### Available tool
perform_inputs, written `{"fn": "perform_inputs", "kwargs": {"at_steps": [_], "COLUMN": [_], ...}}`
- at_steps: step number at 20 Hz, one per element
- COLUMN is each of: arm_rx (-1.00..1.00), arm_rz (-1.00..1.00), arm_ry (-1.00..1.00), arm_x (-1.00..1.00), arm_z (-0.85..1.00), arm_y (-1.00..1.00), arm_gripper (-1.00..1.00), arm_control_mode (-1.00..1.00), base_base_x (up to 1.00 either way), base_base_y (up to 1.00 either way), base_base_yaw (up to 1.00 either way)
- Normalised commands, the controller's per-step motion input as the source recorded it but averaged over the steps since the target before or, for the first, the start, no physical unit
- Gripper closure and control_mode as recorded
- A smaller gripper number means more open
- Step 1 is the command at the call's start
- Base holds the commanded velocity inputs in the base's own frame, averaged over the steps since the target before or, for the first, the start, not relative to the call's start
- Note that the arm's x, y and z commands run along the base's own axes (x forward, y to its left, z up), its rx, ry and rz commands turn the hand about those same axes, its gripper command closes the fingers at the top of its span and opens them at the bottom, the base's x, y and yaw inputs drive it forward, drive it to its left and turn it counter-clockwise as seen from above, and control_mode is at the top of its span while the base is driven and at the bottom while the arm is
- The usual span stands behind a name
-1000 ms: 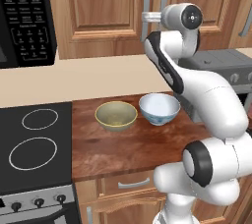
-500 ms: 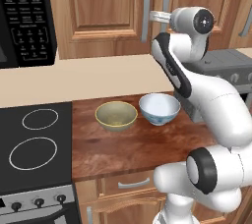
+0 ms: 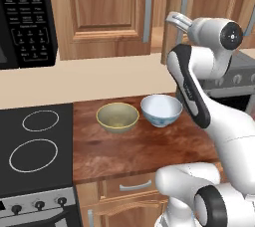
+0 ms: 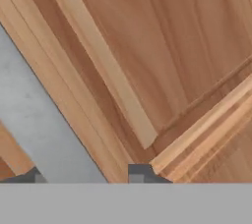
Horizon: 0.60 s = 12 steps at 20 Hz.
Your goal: Open the cabinet. Pick the bowls from the counter and place them in the cabinet. Then close the cabinet.
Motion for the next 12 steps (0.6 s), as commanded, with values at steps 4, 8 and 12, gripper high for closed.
{"fn": "perform_inputs", "kwargs": {"at_steps": [4,8,12], "arm_rx": [0.34,0.34,0.27], "arm_rz": [-0.08,-0.09,-0.13], "arm_ry": [0.0,0.0,0.05], "arm_x": [-0.83,-0.65,-0.42], "arm_z": [0.0,0.0,0.0], "arm_y": [-1.0,-1.0,-1.0], "arm_gripper": [1.0,1.0,1.0], "arm_control_mode": [-1.0,-1.0,-1.0], "base_base_x": [0.0,0.0,0.0], "base_base_y": [0.0,0.0,0.0], "base_base_yaw": [0.0,0.0,0.0]}}
